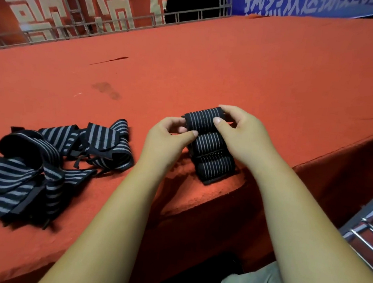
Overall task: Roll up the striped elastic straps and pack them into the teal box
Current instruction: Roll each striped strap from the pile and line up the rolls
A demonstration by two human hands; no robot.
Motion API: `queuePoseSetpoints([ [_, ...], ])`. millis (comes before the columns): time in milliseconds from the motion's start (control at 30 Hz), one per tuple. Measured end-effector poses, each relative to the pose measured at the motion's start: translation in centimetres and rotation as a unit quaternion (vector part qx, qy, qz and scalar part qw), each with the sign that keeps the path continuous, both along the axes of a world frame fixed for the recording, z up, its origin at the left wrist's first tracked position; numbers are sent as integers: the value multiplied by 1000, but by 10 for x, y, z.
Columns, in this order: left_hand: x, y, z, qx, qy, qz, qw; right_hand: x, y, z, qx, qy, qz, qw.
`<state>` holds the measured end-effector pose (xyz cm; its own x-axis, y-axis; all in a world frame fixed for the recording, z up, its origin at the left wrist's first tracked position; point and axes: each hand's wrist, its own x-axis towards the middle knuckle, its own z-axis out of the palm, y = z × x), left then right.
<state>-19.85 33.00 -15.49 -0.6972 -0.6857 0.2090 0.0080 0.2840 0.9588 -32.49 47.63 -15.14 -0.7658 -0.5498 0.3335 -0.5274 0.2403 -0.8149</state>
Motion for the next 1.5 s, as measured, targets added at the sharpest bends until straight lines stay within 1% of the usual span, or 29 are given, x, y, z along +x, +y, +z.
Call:
queuePoseSetpoints([
  [67,0,-2,-1,12,-9,-3,1000,2,0,0,-1,-12,0,1000],
  [200,2,-5,1,-1,-42,-6,999,3,2,-1,-18,-37,2,999],
  [300,7,-4,4,-4,-54,-5,999,4,4,-2,-35,-65,3,997],
  [400,14,-1,6,-4,-61,-8,998,7,6,-3,-39,-73,-1,997],
  [500,23,2,10,-3,-49,-11,999,6,8,-1,-39,-34,-46,998],
  [567,34,3,16,-7,-47,-12,999,9,10,6,-61,-5,-75,995],
  [633,48,0,24,-11,-53,-12,998,17,9,16,-92,26,-83,992],
  [700,66,-6,32,-17,-55,-5,998,29,4,26,-112,65,-80,988],
  [833,105,-25,45,-6,-37,20,999,61,-21,39,-111,140,-60,982],
  [1000,164,-56,55,-33,-41,82,995,103,-72,46,-122,164,14,979],
  [1133,210,-81,54,-65,-53,143,986,130,-112,37,-83,138,90,983],
  [1233,233,-95,44,-73,-66,180,979,143,-141,24,-1,102,126,987],
  [1333,238,-101,27,-65,-72,170,981,154,-164,7,94,83,144,982],
  [1367,238,-101,20,-88,-85,156,980,157,-170,2,128,83,148,977],
  [1400,236,-102,12,-132,-109,140,975,160,-174,-2,159,83,151,972],
  [1433,234,-103,5,-186,-137,125,965,163,-178,-6,184,86,152,967],
  [1500,231,-109,-9,-282,-200,99,933,166,-183,-11,217,99,146,960],
])
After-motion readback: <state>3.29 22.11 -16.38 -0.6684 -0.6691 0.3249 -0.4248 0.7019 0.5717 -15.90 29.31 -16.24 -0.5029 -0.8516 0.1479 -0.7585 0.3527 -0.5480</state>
